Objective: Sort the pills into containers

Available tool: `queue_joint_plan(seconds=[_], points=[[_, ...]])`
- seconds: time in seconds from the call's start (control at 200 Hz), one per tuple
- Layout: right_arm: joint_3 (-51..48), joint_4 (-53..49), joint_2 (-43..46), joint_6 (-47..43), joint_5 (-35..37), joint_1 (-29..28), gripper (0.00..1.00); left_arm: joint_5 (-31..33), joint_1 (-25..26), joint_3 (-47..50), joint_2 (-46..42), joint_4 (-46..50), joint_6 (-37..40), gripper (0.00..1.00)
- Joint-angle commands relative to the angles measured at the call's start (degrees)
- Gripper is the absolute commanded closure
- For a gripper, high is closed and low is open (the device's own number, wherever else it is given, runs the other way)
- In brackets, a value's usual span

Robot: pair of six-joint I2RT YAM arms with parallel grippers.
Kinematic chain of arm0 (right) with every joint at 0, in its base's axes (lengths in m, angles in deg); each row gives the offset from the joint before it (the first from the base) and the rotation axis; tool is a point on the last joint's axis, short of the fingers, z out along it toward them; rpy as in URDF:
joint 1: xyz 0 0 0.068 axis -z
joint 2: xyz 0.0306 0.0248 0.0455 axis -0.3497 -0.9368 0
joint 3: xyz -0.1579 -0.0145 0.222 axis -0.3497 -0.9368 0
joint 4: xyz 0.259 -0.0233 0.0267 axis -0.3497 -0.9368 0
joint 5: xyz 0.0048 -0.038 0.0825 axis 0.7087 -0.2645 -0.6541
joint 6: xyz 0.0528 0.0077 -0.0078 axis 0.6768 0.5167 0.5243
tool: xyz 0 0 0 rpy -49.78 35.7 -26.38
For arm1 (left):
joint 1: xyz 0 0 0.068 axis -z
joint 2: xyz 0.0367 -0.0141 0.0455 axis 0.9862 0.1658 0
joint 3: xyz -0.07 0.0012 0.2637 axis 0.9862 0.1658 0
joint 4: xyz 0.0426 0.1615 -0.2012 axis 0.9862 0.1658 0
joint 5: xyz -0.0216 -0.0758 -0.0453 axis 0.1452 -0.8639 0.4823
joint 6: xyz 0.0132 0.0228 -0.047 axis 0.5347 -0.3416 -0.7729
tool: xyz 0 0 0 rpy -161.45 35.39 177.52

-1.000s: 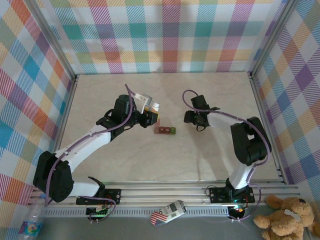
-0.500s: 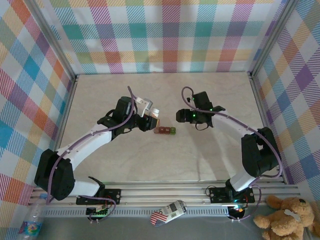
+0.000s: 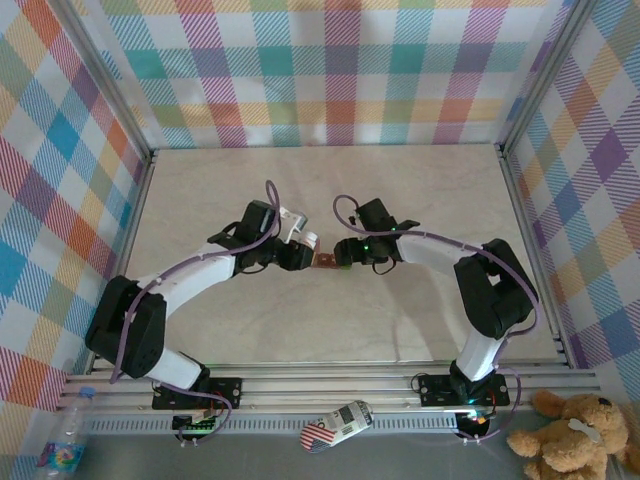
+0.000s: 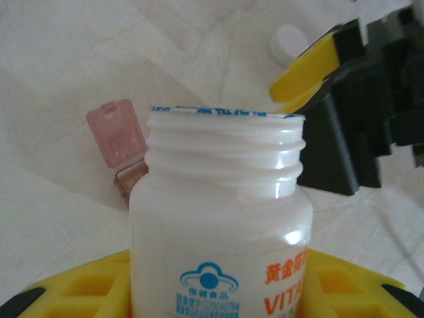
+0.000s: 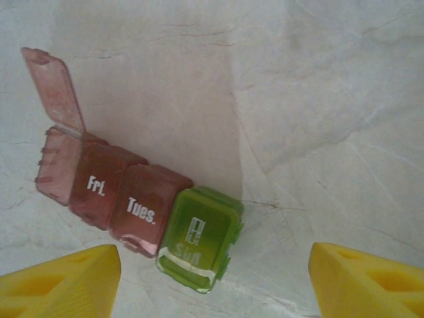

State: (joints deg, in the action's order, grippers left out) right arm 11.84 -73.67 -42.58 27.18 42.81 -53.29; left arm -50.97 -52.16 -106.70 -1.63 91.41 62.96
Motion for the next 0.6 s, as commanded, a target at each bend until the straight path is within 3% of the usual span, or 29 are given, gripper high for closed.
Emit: queue_joint_plan(seconds=[0.0, 0.28, 0.595], points=[[1.8, -0.6, -1.1, 0.6, 1.9, 0.1, 0.25, -0.4, -0.4, 0.5, 1.2, -1.8, 1.2, 1.0], [2.7, -1.0, -3.1, 1.3, 4.7, 0.2, 0.25, 3.4, -0.4, -3.7, 5.2, 7.8, 3.7, 1.0], [3.7, -1.0, -5.3, 2.4, 4.6, 0.1, 0.25, 2.3, -0.5, -8.5, 10.1, 14.7, 4.5, 1.0]])
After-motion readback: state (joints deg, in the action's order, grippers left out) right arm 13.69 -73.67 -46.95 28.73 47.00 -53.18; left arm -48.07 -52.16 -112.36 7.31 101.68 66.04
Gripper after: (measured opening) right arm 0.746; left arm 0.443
